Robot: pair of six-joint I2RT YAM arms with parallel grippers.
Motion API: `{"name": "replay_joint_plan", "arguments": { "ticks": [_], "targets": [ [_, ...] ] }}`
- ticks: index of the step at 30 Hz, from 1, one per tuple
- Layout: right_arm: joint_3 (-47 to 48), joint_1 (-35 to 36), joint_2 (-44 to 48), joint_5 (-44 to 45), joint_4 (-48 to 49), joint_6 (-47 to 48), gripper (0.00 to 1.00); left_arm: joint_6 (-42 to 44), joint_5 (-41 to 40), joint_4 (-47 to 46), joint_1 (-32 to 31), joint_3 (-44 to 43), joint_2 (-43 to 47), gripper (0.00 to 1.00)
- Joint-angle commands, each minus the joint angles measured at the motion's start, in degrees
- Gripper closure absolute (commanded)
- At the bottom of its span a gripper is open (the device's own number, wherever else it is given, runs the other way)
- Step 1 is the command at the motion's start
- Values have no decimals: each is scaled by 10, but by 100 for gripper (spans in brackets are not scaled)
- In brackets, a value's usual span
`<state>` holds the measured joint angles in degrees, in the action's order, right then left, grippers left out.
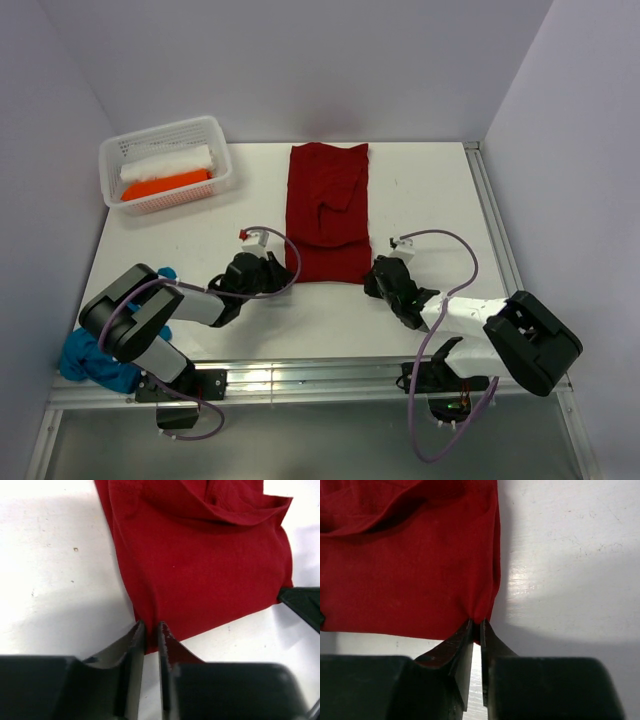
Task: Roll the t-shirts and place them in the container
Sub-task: Roll the tshirt
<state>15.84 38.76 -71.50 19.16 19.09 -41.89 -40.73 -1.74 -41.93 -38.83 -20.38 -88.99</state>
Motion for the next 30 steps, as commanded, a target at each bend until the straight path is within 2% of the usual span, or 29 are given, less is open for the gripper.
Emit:
{"name": "replay_joint_plan", "arguments": {
  "ticks": [1,5,8,14,18,26,30],
  "targets": [
    [17,3,-1,4,14,14,86,8,13,-14,-5,1,3,85],
    [14,3,13,2,11,15,100,6,13,-2,-9,-1,5,100],
    [26,5,29,11,-39,6,100,-1,2,51,-9,-14,20,100],
    [87,5,88,-12,-167,-17,100,-14,-13,302,5,-131,75,100],
    [108,5,106,-6,-231,-33,100,-23,12,341,18,-136,108,100],
    [91,5,117,-39,-264,-55,100,-55,64,359,21,-104,131,100],
    [150,5,116,-36,-315,-35,100,-42,60,417,28,-159,152,100]
  ]
}}
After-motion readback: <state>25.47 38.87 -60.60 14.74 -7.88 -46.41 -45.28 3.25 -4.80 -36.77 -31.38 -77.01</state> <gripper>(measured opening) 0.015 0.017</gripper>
